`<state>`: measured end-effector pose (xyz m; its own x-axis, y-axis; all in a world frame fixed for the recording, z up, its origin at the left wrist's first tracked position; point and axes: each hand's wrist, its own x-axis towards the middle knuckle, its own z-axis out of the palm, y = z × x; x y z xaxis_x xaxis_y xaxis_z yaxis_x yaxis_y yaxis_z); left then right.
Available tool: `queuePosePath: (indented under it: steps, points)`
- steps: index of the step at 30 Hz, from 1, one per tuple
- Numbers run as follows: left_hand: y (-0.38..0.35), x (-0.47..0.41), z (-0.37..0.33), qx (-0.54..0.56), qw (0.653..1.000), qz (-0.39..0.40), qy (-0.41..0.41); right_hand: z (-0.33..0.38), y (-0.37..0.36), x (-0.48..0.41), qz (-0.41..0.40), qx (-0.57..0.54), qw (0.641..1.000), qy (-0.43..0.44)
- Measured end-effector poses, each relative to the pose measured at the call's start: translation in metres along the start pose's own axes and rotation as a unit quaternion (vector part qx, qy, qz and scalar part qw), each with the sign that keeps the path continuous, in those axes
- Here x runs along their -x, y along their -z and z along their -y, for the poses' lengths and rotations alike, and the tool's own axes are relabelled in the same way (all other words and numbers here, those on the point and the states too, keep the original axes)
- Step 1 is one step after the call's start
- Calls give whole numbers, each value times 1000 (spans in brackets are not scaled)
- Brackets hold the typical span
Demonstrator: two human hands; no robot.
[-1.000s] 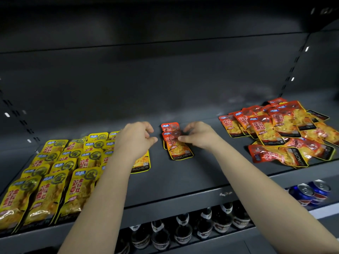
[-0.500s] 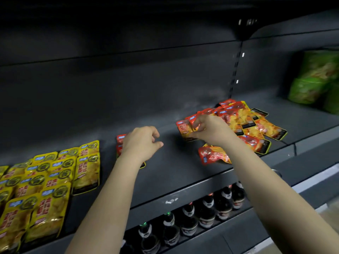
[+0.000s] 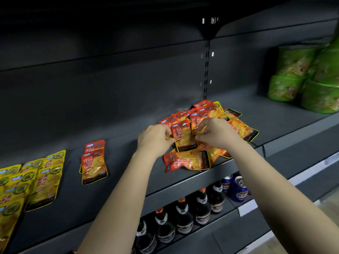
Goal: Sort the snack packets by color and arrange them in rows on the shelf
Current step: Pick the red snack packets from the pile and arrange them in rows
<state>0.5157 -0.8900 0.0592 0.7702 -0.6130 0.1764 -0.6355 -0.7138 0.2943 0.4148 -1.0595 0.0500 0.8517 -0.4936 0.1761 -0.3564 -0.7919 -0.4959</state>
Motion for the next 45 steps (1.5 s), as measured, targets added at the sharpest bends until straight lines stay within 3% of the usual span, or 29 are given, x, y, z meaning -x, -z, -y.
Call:
queuePosePath:
  steps: [10,25,29,31,34,36,40,45]
  points:
    - [-37,-21,-45,-29,997,-21,73,-32,11,0,11,-14,999,31]
    - [-39,-29,-44,173,972,-58,147,-37,13,0,11,-76,996,48]
    - [-41,-28,-37,337,930,-80,123,-34,11,-3,-13,-119,991,51]
    - [-37,-23,-39,434,895,-58,88,-30,11,-6,-2,-199,979,46]
    - [-32,-16,-46,525,850,30,23,-19,11,-7,44,-385,920,56]
    - [-32,-14,-49,516,854,66,-7,-16,11,-8,51,-439,895,66]
    - [-26,-14,-45,477,875,77,-24,-18,8,-13,58,-446,889,85]
    - [-10,-24,-19,422,905,48,35,-20,5,-17,41,-432,898,75]
